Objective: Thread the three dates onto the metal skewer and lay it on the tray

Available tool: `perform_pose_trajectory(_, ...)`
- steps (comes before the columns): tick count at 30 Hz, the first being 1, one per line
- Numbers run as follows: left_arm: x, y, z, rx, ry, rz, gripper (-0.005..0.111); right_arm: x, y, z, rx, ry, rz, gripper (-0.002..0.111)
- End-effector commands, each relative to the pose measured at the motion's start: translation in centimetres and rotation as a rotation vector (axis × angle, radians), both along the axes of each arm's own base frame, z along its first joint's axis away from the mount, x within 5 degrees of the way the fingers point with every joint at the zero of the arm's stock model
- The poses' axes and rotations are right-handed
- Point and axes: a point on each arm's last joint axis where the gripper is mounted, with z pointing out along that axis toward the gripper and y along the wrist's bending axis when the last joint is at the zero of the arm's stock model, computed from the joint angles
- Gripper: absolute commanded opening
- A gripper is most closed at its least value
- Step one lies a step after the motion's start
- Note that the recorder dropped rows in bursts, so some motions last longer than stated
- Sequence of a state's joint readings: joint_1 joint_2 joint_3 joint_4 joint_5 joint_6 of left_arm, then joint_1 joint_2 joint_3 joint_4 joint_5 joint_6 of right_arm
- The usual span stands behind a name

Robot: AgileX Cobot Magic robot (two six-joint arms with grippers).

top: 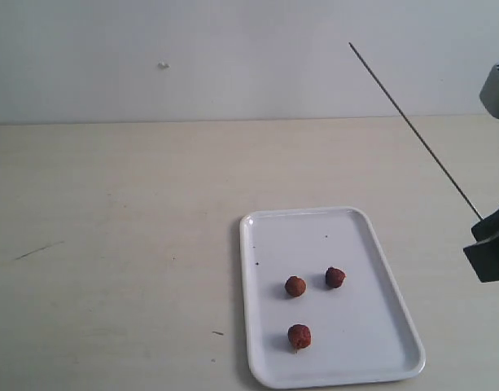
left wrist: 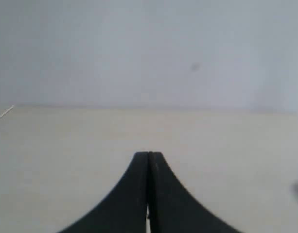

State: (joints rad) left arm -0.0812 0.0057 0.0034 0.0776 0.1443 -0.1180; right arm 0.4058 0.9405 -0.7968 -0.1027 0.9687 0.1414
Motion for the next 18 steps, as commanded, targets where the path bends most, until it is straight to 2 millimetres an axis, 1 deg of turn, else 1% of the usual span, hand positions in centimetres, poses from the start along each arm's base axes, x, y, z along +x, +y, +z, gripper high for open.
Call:
perform_pose_trajectory(1, -0.2, -0.1, 2.4, -0.286, -0.239, -0.027, 0.0, 0.1, 0.0, 0.2, -0.002, -0.035, 0.014, 0.0)
perform_pose_trajectory(3, -0.4, -0.1, 3.1, -0.422, -0.301, -0.05, 0.0, 0.0, 0.0, 0.2, -0.005, -0.032, 0.014, 0.0)
perform_pose_trajectory(7, -0.7, 0.0, 3.9, -0.692, -0.368, -0.111, 0.0, 0.0, 0.0, 0.1, -0.007, -0.028, 0.014, 0.0)
perform_pose_trajectory(8, -0.8, 0.0, 4.4, -0.713, -0.415, -0.133, 0.0, 0.0, 0.0, 0.1, -0.006, -0.03, 0.014, 0.0)
perform_pose_trajectory(11, -1.5, 0.0, 5.8, -0.723, -0.55, -0.186, 0.0, 0.0, 0.0, 0.1, -0.007, -0.028, 0.014, 0.0)
perform_pose_trajectory(14, -1.8, 0.0, 9.2, -0.697, -0.59, -0.191, 0.0, 0.0, 0.0, -0.1, -0.007, -0.029, 0.015, 0.0)
perform_pose_trajectory(16, -1.2, 0.0, 11.4, -0.635, -0.571, -0.166, 0.0, 0.0, 0.0, -0.8, -0.007, -0.028, 0.018, 0.0)
perform_pose_trajectory(18, -0.1, -0.1, 13.8, -0.554, -0.525, -0.132, 0.0, 0.0, 0.0, -1.5, -0.007, -0.025, 0.021, 0.0)
